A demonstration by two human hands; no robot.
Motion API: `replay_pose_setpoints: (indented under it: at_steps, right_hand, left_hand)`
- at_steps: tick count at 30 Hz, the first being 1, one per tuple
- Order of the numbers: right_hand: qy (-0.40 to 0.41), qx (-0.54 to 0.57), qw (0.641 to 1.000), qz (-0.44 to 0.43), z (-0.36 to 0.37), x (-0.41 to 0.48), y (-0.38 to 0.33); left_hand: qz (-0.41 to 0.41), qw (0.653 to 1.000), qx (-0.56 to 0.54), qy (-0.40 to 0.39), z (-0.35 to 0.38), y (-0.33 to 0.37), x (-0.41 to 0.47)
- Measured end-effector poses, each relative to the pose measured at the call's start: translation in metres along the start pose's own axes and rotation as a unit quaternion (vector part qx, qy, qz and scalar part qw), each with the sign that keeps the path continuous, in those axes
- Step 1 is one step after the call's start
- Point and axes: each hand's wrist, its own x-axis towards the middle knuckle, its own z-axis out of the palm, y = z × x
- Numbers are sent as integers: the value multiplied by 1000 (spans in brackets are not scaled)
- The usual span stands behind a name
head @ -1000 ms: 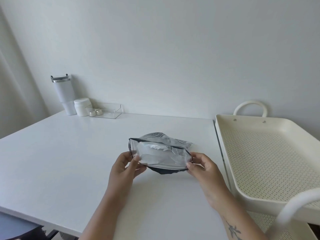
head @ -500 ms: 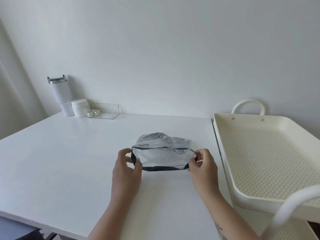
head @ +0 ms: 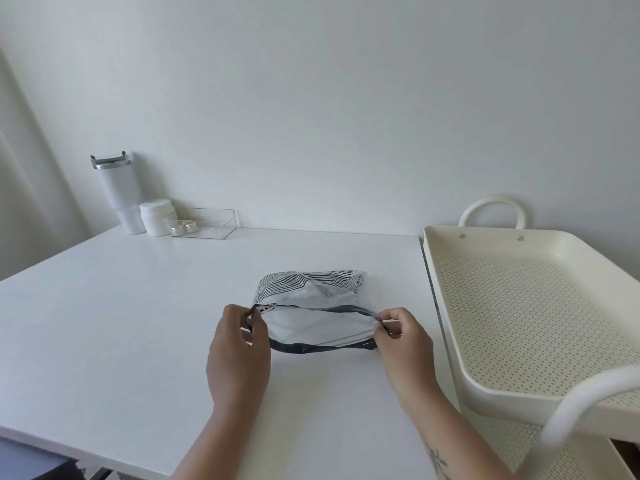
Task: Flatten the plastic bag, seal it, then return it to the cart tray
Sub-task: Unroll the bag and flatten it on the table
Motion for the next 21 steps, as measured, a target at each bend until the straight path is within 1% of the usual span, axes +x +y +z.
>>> replay_pose_setpoints:
  at_steps: [2, 5, 7, 9, 12, 14, 16, 17, 18, 19, 20, 21]
  right_hand:
    - [-6, -16, 1000, -12, 2, 1, 0]
    - [39, -46, 997, -41, 0, 4, -2]
    - [72, -61, 994, -53, -1, 6, -1]
    - [81, -53, 993, -60, -3, 7, 0]
    - [37, -40, 993, -105, -4, 6, 1]
    - [2, -28, 992, -126, -5, 5, 1]
    - [-23, -25, 992, -125, -4, 6, 0]
    - [-35, -23, 991, -126, -4, 6, 0]
    - [-51, -17, 991, -126, -4, 5, -1]
    - [-72, -8, 989, -127, -4, 5, -2]
    - [-95, -3, 987, -129, -4, 4, -3]
    - [-116, -4, 985, -130, -4, 4, -3]
  left_hand:
    - [3, 1000, 9, 10, -1, 1, -2]
    - [13, 1000, 20, 14, -5, 2, -6]
    - [46, 998, 34, 1, -10, 1, -10]
    - [110, 993, 22, -22, -15, -2, -14]
    - [199, 979, -24, -31, -24, -1, -11]
    - [232, 973, 13, -3, -28, 9, 4]
    - [234, 970, 58, 14, -28, 25, 27]
    - [222, 973, 62, -8, -27, 35, 38]
    - [199, 977, 55, -57, -22, 43, 49]
    - [173, 976, 44, -126, -14, 49, 58]
    - [158, 965, 51, -203, -2, 52, 64]
    - [170, 942, 91, -275, 11, 54, 67]
